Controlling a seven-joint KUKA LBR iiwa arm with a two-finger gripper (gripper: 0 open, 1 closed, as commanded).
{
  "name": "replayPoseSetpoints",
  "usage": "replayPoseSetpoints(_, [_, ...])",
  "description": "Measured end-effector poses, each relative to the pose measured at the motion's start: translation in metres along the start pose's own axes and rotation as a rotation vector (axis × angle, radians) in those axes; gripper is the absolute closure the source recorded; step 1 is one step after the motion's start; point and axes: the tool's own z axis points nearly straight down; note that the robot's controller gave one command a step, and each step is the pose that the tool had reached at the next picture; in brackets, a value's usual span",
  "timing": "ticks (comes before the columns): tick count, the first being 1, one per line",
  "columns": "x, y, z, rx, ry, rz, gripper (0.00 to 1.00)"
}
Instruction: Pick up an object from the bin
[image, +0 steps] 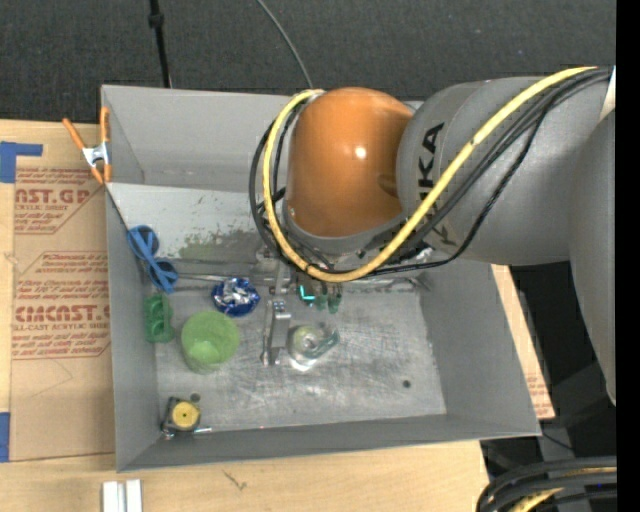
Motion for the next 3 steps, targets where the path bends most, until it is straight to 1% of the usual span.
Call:
replayPoseSetpoints(1, [-0.018, -0.002, 0.154, -0.002, -0.011, -0.527, 0.0])
replayPoseSetpoints(2, [-0.043, 0.051, 0.151, 0.0, -0.003, -0.547, 0.0])
replayPoseSetpoints(3, [-0.054, 0.031, 0.153, -0.001, -0.013, -0.94, 0.0])
